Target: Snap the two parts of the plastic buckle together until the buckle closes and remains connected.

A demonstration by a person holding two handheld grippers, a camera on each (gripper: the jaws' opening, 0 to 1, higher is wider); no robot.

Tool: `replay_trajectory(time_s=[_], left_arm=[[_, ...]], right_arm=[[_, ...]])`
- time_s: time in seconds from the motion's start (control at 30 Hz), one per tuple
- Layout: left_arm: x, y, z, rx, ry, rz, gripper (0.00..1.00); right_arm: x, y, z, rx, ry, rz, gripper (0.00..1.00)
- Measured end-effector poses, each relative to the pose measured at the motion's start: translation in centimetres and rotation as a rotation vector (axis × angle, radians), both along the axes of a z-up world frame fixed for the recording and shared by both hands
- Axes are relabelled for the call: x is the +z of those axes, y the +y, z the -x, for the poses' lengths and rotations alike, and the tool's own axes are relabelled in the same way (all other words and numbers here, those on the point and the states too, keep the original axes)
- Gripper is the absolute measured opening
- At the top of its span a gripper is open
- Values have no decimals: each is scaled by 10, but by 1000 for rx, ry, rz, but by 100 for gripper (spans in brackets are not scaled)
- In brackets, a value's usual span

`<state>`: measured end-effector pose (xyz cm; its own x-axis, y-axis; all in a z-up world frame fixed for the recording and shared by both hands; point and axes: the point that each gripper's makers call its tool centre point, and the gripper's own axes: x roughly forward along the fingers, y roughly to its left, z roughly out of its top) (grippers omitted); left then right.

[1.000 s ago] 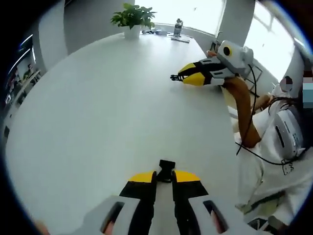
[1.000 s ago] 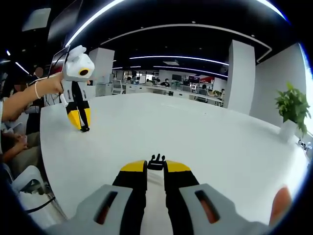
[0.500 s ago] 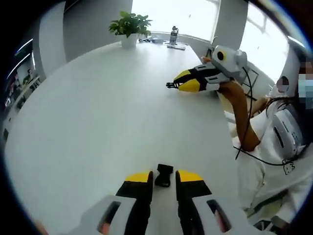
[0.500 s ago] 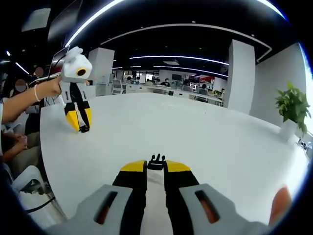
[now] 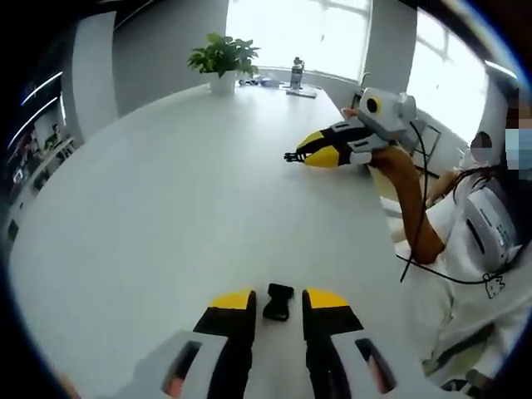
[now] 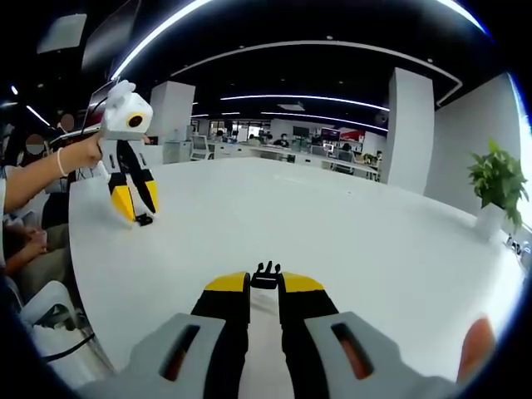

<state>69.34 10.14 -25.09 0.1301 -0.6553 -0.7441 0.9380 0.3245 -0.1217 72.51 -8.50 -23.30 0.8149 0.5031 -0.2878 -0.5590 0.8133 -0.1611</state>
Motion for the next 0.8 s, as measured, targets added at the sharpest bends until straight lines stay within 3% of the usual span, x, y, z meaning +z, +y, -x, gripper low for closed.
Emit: replay_trajectory(time_s=[0.47, 0.8], left_arm=[[-9, 9, -2, 23, -39, 8, 29], [-12, 9, -3, 47, -45, 113, 25]], right_arm=[[2, 2, 0, 2, -3, 2, 13], [3, 3, 0, 6, -5, 6, 13]])
